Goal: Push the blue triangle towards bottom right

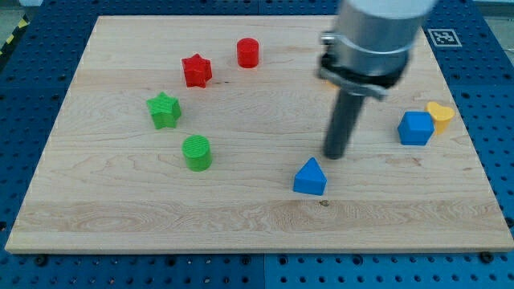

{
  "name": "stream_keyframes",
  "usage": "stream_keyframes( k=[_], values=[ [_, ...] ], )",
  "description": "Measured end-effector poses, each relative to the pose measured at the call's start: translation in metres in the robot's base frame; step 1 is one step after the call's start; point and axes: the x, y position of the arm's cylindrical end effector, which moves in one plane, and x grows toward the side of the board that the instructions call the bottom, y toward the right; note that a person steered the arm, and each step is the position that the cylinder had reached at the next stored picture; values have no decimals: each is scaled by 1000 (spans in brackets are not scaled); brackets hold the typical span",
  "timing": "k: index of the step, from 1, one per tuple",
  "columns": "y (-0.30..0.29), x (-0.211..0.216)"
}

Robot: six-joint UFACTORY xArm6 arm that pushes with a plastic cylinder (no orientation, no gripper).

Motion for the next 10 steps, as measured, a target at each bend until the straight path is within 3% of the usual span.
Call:
stream_keyframes(
  k=[1,2,10],
  values=[
    [-71,13],
    [-84,48],
    [179,81]
  ],
)
